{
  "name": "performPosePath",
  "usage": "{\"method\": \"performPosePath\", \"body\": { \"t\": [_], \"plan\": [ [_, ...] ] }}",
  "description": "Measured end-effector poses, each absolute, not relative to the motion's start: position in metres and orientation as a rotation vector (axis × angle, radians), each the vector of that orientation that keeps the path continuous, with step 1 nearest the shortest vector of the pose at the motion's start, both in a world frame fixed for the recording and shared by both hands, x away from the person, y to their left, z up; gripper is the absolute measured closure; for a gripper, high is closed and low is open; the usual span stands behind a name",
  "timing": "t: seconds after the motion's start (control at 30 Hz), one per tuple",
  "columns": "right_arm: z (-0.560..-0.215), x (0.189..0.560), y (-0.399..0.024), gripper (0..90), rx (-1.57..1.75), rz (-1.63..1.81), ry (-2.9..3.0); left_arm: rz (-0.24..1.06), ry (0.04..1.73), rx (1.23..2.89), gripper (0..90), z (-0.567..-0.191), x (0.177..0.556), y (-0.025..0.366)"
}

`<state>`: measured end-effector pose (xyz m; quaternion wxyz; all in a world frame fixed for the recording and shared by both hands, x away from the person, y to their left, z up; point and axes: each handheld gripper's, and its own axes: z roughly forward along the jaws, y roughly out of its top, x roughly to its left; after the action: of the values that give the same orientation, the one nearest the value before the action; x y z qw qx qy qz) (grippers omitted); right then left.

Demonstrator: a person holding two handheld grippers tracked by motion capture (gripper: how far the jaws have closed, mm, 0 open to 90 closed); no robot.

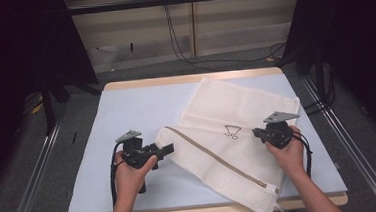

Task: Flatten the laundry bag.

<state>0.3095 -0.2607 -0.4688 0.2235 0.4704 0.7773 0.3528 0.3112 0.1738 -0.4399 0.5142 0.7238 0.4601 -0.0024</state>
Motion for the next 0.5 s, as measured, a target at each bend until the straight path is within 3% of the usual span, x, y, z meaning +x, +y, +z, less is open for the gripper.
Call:
{"method": "performPosePath", "body": {
  "t": [0.3,0.5],
  "plan": [
    [-0.469,0.309,-0.259,87.8,1.267,0.976,2.163,0.054,1.105,1.751,20.7,-0.428,0.315,0.189],
    [-0.472,0.310,-0.259,87.4,1.236,0.960,2.181,0.068,1.105,1.777,22.2,-0.423,0.316,0.200]
  ]
}}
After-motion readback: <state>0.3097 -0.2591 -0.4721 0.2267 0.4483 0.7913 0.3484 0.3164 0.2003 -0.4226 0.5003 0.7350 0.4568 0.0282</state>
